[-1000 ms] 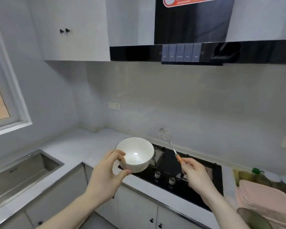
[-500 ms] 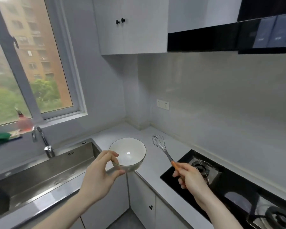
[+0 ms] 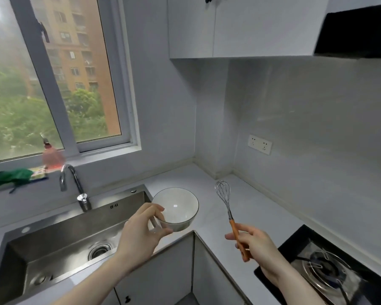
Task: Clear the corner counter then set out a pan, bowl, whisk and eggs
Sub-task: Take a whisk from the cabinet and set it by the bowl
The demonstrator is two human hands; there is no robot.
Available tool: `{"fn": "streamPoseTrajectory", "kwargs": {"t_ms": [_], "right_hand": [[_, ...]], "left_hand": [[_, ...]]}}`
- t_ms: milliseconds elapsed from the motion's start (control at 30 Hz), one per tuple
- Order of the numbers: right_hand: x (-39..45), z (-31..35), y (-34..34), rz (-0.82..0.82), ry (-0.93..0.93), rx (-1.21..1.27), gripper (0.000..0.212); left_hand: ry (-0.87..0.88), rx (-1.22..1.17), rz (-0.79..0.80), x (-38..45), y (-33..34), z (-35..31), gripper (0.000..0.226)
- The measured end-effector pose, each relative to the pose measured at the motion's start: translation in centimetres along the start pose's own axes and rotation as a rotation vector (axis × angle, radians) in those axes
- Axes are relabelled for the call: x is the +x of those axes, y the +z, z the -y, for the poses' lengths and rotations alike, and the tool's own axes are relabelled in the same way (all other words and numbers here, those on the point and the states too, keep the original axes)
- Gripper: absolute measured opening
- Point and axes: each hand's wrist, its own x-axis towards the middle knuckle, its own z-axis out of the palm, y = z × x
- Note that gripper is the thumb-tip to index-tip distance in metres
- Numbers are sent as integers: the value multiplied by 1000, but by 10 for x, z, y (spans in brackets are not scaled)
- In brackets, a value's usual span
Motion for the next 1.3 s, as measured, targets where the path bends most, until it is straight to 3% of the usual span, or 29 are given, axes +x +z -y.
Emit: {"fn": "streamPoseTrajectory", "kwargs": {"t_ms": [433,833,1300], "right_hand": [[140,-24,26,-90,160,-6,32],[299,-40,-2,-97,322,-150,23],[440,-51,32,-186,500,-247,27]], "left_hand": [[-54,75,215,163,73,112,39],[-241,141,241,256,176,175,31],[-381,175,330,386,259,265,26]]}}
